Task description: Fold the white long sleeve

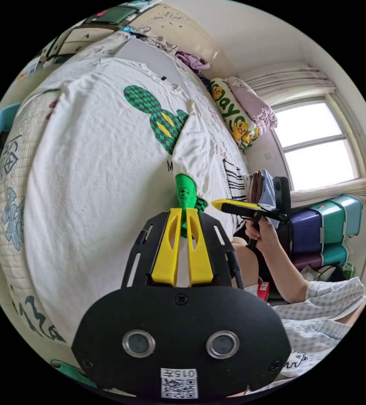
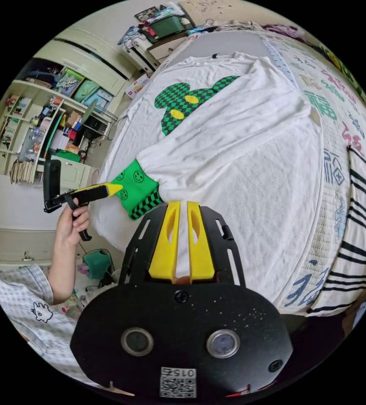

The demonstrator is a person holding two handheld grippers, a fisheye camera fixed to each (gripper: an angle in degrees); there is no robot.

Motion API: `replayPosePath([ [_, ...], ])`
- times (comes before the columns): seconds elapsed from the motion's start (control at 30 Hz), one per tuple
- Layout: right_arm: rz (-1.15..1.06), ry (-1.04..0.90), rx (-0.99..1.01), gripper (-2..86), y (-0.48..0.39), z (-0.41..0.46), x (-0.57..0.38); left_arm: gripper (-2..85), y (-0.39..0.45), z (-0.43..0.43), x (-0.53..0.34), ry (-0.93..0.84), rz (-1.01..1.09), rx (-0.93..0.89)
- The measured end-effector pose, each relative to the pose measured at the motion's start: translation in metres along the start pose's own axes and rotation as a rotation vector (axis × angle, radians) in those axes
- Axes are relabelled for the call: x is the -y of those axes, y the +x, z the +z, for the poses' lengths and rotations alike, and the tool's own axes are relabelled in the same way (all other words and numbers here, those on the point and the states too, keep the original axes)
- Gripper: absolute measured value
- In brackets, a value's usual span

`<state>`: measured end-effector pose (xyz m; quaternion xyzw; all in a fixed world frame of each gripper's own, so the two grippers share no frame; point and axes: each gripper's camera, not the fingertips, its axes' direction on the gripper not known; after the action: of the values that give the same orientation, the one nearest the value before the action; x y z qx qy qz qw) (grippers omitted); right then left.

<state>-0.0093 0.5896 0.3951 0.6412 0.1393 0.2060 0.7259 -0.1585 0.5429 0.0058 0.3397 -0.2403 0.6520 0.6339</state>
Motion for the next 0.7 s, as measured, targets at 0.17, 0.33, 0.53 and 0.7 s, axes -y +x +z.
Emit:
replayPosePath([
  [0.17, 0.011, -0.055, -0.006, 2.4, 0.000, 0.011, -0.001, 0.7, -0.032, 0.037, -0.004, -0.053, -0.041, 0.079],
  [0.33, -0.022, 0.068, -0.009, 0.1, -0.015, -0.004, -0.009, 3.0, -0.062, 0.040, -0.026, 0.039, -0.077, -0.006],
  [0.53, -0.080, 0.234, 0.334, -0.5, -0.034, 0.003, 0.014, 5.6, -0.149, -0.012, -0.071, 0.556, -0.336, -0.016],
  [0.7, 0.044, 0.238, 0.520, -0.6, -0.020, 0.055, 0.037, 8.4, -0.239, -0.017, -0.068, 0.719, -0.582, -0.156],
])
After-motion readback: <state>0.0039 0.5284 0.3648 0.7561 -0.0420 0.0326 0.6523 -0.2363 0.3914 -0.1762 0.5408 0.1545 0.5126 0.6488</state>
